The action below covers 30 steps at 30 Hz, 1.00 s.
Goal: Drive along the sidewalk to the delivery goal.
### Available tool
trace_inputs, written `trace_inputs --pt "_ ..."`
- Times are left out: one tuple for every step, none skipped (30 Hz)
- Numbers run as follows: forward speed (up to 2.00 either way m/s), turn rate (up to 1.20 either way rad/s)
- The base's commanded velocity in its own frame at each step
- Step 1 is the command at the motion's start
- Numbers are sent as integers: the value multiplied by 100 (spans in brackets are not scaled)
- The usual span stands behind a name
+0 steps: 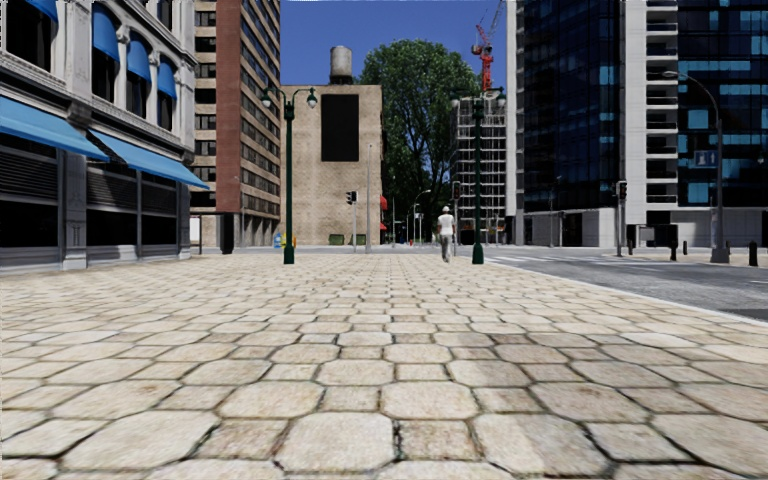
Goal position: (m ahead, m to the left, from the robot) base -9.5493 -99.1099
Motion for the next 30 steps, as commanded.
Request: trace_inputs --pt "200 0" --pt "200 0" --pt "200 0" --pt "200 0" --pt "200 0" --pt "200 0" --pt "200 0" --pt "200 0" --pt "200 0" --pt "200 0" --pt "200 0" --pt "200 0" --pt "200 0" --pt "200 0" --pt "200 0" --pt "200 0" --pt "200 0" --pt "200 0" --pt "200 0" --pt "200 0" --pt "200 0" --pt "200 0" --pt "200 0" --pt "200 0" --pt "200 0" --pt "200 0" --pt "200 0" --pt "200 0" --pt "200 0" --pt "200 0"
